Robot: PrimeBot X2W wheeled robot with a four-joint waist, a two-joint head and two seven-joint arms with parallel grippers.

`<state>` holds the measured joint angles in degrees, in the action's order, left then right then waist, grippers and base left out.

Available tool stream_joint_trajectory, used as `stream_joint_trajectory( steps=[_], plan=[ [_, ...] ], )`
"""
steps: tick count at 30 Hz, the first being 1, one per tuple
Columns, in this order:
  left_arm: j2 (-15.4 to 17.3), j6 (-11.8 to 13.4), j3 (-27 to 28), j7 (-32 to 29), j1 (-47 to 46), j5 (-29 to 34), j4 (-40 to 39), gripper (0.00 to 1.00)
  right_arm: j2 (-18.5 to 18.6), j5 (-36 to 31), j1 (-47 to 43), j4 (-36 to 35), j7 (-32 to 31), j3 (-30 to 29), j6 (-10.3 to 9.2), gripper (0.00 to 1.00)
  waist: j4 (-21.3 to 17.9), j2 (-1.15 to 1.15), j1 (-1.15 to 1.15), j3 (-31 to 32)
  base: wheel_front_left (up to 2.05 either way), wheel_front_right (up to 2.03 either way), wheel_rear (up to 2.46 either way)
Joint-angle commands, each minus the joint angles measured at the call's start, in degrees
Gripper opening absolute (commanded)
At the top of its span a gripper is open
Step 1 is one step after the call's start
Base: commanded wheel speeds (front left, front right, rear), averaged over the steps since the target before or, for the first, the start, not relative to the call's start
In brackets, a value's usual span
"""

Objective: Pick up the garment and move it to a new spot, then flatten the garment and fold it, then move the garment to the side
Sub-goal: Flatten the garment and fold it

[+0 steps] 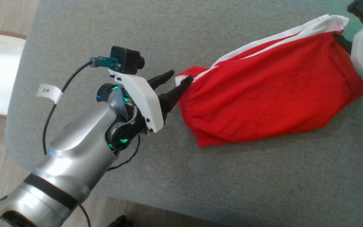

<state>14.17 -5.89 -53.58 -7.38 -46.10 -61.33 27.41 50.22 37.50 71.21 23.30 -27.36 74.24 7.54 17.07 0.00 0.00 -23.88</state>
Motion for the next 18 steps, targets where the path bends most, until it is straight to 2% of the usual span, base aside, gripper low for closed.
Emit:
stream_joint_trajectory(
  steps=[1,9,18],
  plan=[
    [1.39,-0.18,2.07,0.86,-2.34,0.45,-0.75,1.00,0.28,-0.66,0.03,-0.06,0.65,-0.89,-0.05,1.00,-0.47,0.00,0.00,0.31,0.00,0.00,0.00],
    [3.53,0.47,2.51,3.17,-1.47,1.59,2.54,1.00,-2.31,-0.37,-0.73,4.66,4.91,-0.89,-0.05,1.00,-3.97,0.00,0.00,3.72,0.00,0.00,0.00],
    [6.76,2.06,3.84,4.83,0.86,1.20,4.01,1.00,-6.74,5.91,-1.76,11.27,12.30,-0.89,-0.05,1.00,-9.15,0.00,0.00,9.54,0.00,0.00,0.00]
  ],
)
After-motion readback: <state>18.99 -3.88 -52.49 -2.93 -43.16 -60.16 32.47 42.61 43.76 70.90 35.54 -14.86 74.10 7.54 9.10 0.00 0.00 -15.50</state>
